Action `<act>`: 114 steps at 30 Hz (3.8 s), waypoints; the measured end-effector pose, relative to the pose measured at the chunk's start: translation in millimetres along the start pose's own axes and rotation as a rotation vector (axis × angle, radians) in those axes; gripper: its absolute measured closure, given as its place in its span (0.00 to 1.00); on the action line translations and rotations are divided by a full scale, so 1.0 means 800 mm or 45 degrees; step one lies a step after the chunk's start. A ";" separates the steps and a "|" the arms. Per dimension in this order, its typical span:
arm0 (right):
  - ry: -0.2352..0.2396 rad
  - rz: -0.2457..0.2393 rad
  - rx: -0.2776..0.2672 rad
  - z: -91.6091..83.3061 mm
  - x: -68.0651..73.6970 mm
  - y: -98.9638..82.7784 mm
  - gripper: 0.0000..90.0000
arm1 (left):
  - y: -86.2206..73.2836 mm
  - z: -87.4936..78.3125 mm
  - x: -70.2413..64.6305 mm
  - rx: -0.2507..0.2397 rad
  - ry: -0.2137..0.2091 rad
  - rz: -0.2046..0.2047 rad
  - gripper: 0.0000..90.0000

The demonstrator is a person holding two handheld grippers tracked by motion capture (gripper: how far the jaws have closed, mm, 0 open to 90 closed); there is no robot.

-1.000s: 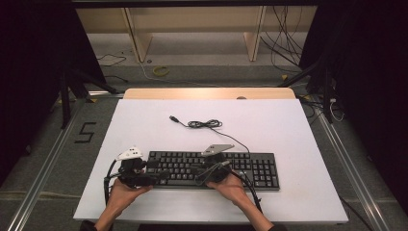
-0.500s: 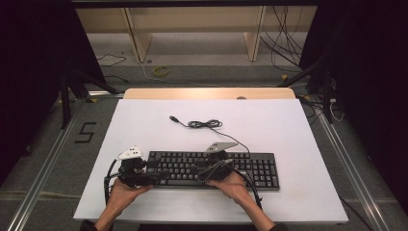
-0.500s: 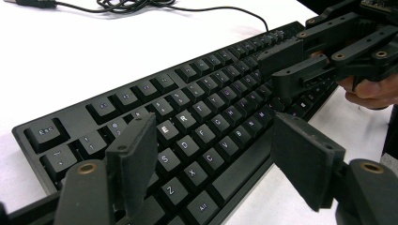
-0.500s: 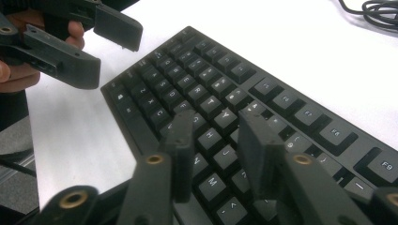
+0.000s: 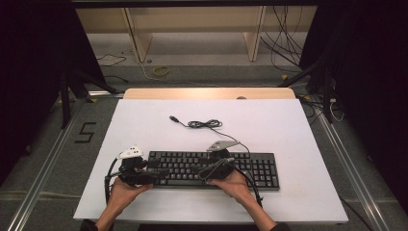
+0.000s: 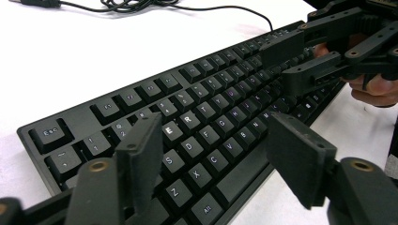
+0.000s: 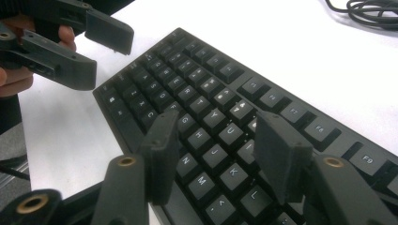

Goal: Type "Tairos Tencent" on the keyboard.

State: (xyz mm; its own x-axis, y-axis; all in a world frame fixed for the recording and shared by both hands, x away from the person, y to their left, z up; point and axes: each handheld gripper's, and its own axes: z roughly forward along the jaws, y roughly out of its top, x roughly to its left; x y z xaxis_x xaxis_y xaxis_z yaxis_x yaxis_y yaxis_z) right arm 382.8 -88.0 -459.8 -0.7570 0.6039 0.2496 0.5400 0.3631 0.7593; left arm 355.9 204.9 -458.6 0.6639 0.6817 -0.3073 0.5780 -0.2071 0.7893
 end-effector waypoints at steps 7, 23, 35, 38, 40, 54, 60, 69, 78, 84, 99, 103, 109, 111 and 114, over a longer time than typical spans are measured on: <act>-0.011 0.024 -0.026 -0.008 -0.005 0.000 0.50 | 0.002 0.004 -0.001 0.023 -0.005 0.013 0.57; -0.033 0.035 -0.057 -0.020 -0.011 -0.002 0.44 | 0.003 0.027 -0.011 0.151 -0.017 0.101 0.95; -0.039 0.035 -0.069 -0.024 -0.011 -0.004 0.41 | 0.001 0.043 -0.015 0.230 -0.015 0.114 0.99; -0.039 0.030 -0.066 -0.025 -0.011 -0.005 0.41 | 0.000 0.045 -0.015 0.250 -0.008 0.115 0.99; -0.037 0.032 -0.072 -0.026 -0.011 -0.005 0.41 | 0.000 0.046 -0.015 0.256 -0.007 0.114 0.99; -0.041 0.037 -0.068 -0.027 -0.011 -0.005 0.41 | -0.003 0.052 -0.012 0.296 -0.006 0.103 0.99; -0.039 0.036 -0.072 -0.029 -0.011 -0.005 0.41 | -0.001 0.049 -0.013 0.270 -0.005 0.102 0.99; -0.029 0.033 -0.087 -0.030 -0.010 -0.006 0.41 | 0.003 0.041 -0.012 0.193 -0.041 0.077 0.83; -0.011 0.023 -0.087 -0.030 -0.006 -0.008 0.40 | 0.009 0.032 -0.004 0.131 -0.027 0.013 0.56; 0.004 0.020 -0.087 -0.031 -0.004 -0.009 0.39 | 0.012 0.028 0.003 0.102 -0.004 -0.039 0.45; 0.020 0.011 -0.091 -0.030 0.000 -0.010 0.39 | 0.020 0.024 0.011 0.063 0.033 -0.079 0.35; 0.026 0.010 -0.089 -0.030 0.002 -0.010 0.39 | 0.022 0.025 0.013 0.060 0.043 -0.081 0.35; 0.034 0.006 -0.091 -0.029 0.004 -0.010 0.39 | 0.023 0.026 0.016 0.065 0.054 -0.089 0.35; 0.037 0.008 -0.092 -0.029 0.004 -0.010 0.39 | 0.024 0.027 0.018 0.066 0.059 -0.086 0.35; 0.041 0.007 -0.095 -0.029 0.005 -0.010 0.39 | 0.024 0.027 0.019 0.063 0.064 -0.095 0.37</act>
State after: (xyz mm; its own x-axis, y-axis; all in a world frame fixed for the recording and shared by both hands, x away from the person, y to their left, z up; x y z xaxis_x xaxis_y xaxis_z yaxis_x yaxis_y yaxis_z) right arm 367.1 -105.1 -450.9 -0.7663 0.5820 0.2720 0.5160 0.3054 0.8003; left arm 387.9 196.2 -459.6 0.5940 0.7307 -0.3364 0.6487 -0.1877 0.7375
